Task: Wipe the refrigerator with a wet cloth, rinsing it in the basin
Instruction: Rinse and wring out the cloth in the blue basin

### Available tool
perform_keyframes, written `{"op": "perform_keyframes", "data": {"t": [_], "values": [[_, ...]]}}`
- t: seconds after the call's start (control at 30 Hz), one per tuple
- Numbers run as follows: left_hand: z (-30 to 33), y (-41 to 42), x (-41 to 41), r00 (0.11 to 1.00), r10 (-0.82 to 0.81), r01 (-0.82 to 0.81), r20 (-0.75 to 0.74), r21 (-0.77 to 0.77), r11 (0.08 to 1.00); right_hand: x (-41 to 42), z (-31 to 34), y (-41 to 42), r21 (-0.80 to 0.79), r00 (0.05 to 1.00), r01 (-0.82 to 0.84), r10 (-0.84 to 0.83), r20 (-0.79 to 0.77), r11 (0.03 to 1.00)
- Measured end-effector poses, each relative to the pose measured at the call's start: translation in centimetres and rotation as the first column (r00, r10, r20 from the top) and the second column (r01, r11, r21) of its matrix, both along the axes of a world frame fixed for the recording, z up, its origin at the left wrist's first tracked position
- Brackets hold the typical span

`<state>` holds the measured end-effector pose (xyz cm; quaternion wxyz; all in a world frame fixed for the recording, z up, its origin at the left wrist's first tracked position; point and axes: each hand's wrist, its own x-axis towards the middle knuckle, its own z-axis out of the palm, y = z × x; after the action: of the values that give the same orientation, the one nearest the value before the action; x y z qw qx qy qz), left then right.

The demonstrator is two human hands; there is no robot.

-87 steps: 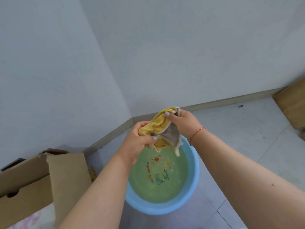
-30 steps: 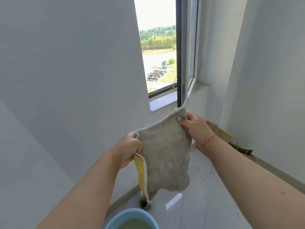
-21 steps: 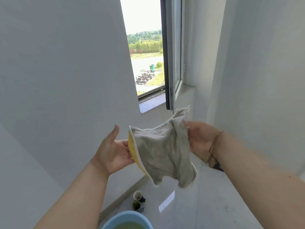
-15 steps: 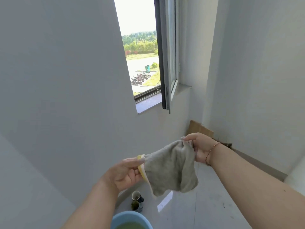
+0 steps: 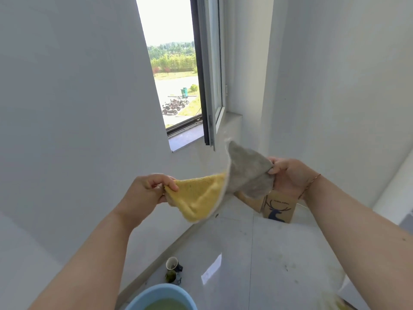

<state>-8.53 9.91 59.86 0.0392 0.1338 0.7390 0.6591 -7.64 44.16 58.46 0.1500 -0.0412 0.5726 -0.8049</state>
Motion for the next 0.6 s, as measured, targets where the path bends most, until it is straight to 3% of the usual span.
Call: {"op": "perform_keyframes", "data": {"t": [0.1, 0.2, 0.3, 0.4, 0.53, 0.6], "values": [[-0.5, 0.3, -0.4, 0.993, -0.074, 0.067, 0.094, 0.079, 0.995, 0.7, -0.3, 0.7, -0.208, 0.997, 0.046, -0.033, 0.069, 0.977], [-1.3, -0.1, -1.1, 0.957, -0.191, 0.134, 0.218, 0.25, 0.959, 1.6, -0.2, 1.2, -0.222, 0.989, 0.115, -0.09, 0.118, 0.968], [-1.6, -0.4, -1.4, 0.932, -0.239, 0.188, 0.271, 0.202, 0.961, 2.1, 0.1, 2.1, -0.081, 0.973, 0.206, -0.195, 0.122, 0.975], [-0.9, 0.4, -0.9, 0.948, -0.229, 0.218, 0.222, 0.073, 0.973, 2.5, 0.7, 2.7, 0.103, 0.964, 0.255, -0.261, 0.046, 0.961], [0.6, 1.0, -0.7, 0.982, -0.167, 0.177, 0.091, -0.128, 0.976, 3.5, 1.4, 4.3, 0.46, 0.971, 0.24, -0.216, -0.104, 0.855], [1.8, 1.3, -0.6, 0.974, -0.211, 0.222, 0.08, -0.181, 0.958, 4.6, 1.8, 5.6, 0.537, 0.968, 0.252, -0.197, -0.158, 0.805]]}}
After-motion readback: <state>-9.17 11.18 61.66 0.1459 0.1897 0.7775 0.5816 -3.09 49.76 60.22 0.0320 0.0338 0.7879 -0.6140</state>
